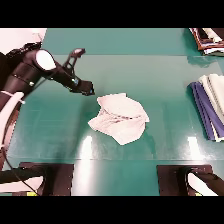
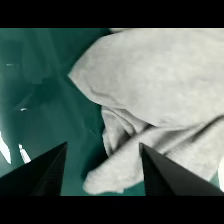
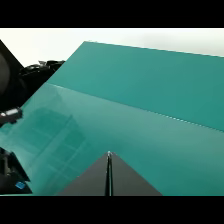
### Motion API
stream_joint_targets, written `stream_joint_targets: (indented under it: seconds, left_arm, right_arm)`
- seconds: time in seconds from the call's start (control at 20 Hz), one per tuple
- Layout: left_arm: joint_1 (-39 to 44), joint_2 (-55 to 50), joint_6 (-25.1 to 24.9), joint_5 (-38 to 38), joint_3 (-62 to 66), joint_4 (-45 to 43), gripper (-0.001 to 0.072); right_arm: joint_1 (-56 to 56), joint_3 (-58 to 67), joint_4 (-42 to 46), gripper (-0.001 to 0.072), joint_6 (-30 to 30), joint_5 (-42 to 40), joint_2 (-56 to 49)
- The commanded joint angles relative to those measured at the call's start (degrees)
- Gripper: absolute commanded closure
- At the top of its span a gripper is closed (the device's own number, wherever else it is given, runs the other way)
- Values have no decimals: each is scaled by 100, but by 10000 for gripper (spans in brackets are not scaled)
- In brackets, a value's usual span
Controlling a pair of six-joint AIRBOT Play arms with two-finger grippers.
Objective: Fold the shirts.
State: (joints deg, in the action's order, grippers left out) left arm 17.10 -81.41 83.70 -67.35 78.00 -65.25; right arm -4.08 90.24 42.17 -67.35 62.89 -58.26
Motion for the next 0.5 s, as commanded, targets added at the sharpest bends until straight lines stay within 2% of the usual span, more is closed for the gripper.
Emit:
stream_joint_targets:
  seconds: [0.0,0.1,0.2,0.3,0.35,0.4,0.45]
  left_arm:
    - [-131,-713,-15,859,-560,776,168]
    - [-129,-1128,-96,1222,-562,1386,168]
    - [-129,-1325,-476,1606,-562,2127,169]
    - [-125,-1346,-573,1902,-562,2273,171]
    - [-127,-1346,-570,1991,-562,2275,276]
    - [-127,-1346,-577,2031,-562,2258,471]
    - [-127,-1346,-577,2037,-562,2258,608]
  right_arm:
    - [2,-2,4,699,-7,184,-2]
    - [2,-2,4,699,-9,341,-2]
    - [2,-9,7,699,-9,424,-4]
    - [2,-133,7,699,-9,490,11]
    - [2,-269,7,699,-11,544,15]
    - [2,-455,4,699,-11,603,13]
    - [2,-682,4,699,-11,640,15]
